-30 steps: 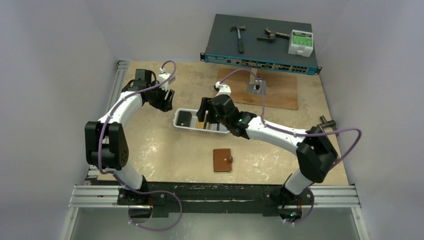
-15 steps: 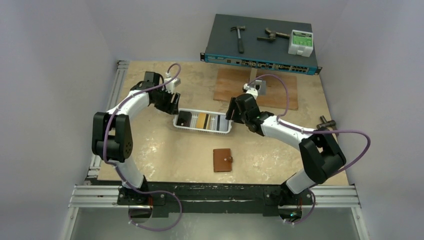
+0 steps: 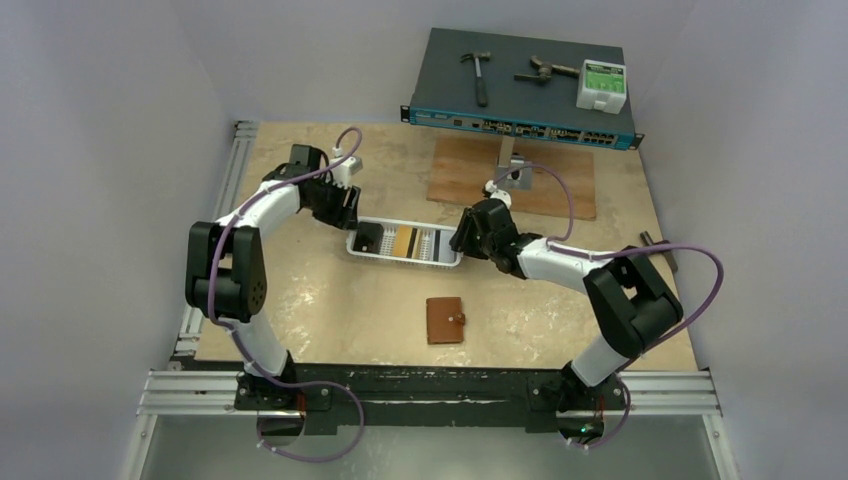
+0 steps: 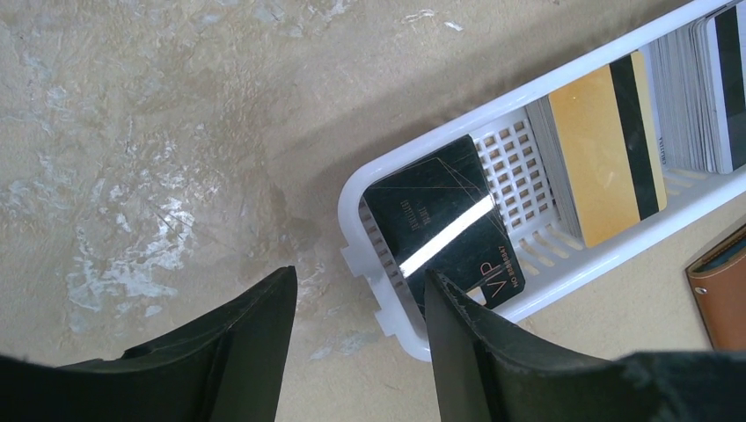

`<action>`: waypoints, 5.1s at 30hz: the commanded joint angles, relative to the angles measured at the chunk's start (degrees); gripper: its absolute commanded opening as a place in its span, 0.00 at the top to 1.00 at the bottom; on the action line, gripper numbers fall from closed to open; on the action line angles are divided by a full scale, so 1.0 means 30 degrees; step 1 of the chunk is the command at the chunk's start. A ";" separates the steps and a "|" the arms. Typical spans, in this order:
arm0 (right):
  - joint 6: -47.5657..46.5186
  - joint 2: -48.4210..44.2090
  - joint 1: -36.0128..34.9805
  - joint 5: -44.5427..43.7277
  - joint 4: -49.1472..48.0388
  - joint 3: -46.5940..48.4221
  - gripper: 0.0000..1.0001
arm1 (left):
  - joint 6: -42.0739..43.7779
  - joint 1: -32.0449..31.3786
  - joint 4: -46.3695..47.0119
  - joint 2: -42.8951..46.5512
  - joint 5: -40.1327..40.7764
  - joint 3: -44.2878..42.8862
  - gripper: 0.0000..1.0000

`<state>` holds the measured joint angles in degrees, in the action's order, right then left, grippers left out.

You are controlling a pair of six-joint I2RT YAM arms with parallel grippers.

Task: Put the credit cards into the card holder
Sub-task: Move the storage box to the center of the board, then pick up the credit card from the storage box.

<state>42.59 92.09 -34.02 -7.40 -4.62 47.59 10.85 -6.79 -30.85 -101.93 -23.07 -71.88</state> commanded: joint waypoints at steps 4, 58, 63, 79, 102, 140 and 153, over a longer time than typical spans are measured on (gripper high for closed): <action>0.0435 -0.0512 0.0028 0.0307 -0.0848 -0.0638 0.60 | 0.0202 -0.0499 0.0530 0.0355 -0.0710 0.0311 0.47; -0.0752 -0.7576 0.0693 -0.6311 0.9439 0.0003 0.50 | 0.0875 -0.2953 -0.3132 0.5838 -0.3203 0.2836 0.50; -0.1078 -0.7051 0.0704 -0.5252 0.8352 0.0719 0.44 | -0.0054 -0.3116 -0.2592 0.5046 -0.3122 0.1613 0.50; -0.0082 -0.2947 -0.4767 -1.2179 1.2436 0.3058 0.36 | -0.0807 -0.4282 -0.2343 0.4998 -0.2782 0.0917 0.50; 0.1982 0.0550 -0.6015 -1.2209 1.3460 0.4118 0.34 | -0.0509 -0.4297 -0.2317 0.5656 -0.3043 0.1605 0.50; 0.2553 -0.0829 -0.5996 -1.2328 1.3958 0.2972 0.50 | -0.0475 -0.4285 -0.2537 0.5934 -0.2972 0.1823 0.52; 0.2954 0.1206 -0.6032 -1.2648 1.3954 0.3348 0.43 | -0.0371 -0.4299 -0.2639 0.6029 -0.3171 0.1766 0.53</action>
<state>49.80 96.09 -51.86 -42.78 36.64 57.30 9.56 -19.64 -39.09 -85.69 -31.14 -66.63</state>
